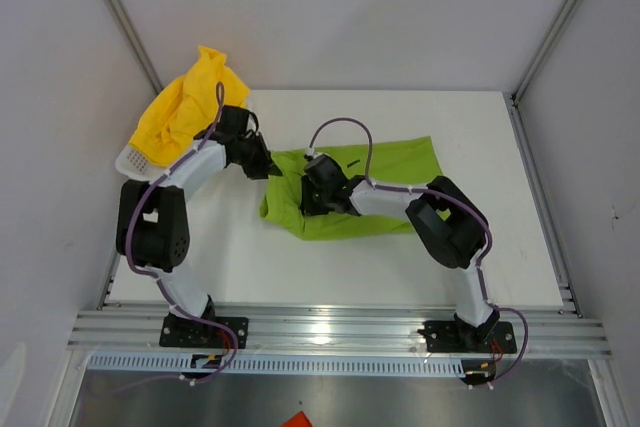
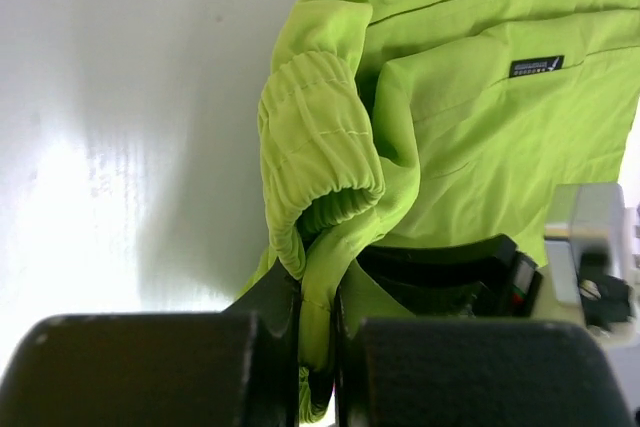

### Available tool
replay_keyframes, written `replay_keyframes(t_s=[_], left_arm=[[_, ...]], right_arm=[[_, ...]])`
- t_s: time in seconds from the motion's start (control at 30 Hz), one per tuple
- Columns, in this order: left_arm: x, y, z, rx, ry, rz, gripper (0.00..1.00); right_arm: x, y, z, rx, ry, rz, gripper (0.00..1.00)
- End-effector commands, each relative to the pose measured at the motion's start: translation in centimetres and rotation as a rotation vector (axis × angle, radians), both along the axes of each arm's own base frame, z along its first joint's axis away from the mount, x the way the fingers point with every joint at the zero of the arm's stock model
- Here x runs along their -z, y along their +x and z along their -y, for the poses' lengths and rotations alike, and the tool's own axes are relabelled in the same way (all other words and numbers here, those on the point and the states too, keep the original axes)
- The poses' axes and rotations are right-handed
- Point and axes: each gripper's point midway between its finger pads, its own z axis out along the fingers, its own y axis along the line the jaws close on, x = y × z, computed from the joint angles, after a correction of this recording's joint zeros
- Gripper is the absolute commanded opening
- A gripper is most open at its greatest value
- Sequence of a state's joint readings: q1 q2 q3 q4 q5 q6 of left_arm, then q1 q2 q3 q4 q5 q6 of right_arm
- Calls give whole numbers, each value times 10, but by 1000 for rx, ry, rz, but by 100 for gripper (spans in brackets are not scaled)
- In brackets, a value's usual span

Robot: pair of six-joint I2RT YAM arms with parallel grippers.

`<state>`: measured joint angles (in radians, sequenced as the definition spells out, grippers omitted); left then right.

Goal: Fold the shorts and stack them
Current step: Fold the shorts

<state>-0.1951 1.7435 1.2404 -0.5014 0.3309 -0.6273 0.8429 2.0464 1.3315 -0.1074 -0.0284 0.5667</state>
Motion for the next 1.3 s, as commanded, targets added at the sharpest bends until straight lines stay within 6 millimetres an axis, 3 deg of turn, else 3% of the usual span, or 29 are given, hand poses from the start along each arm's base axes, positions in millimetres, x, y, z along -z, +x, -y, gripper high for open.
replay_keyframes(t_s=[0.0, 0.2, 0.23, 0.3, 0.33, 0.53, 0.63, 0.73, 0.87, 0.97, 1.27], left_arm=[[-43, 18, -22, -59, 92, 57, 2], [-62, 18, -17, -2, 93, -18, 0], [-74, 25, -13, 27, 84, 20, 0], [-77, 24, -19, 30, 126, 28, 0], [-84, 27, -23, 24, 147, 49, 0], [-90, 27, -46, -18, 272, 43, 0], [-90, 28, -50, -14, 301, 27, 0], [-90, 29, -52, -5, 317, 15, 0], [-94, 31, -53, 0, 326, 13, 0], [-95, 31, -51, 10, 325, 9, 0], [-105, 32, -55, 13, 354, -7, 0]], right_arm=[[21, -3, 2, 34, -58, -51, 24], [9, 9, -36, 25, -1, -29, 25], [0, 11, -41, 20, 22, -18, 25], [-11, 14, -42, 16, 41, 0, 25], [-28, 17, -42, 14, 63, 21, 25], [-79, 30, -15, 39, 92, 104, 29], [-93, 33, 16, 93, 56, 162, 31], [-91, 30, 47, 126, 25, 182, 32], [-73, 29, 74, 155, 3, 156, 30], [-56, 29, 76, 143, -17, 140, 29], [-9, 26, 52, 89, -82, 95, 27]])
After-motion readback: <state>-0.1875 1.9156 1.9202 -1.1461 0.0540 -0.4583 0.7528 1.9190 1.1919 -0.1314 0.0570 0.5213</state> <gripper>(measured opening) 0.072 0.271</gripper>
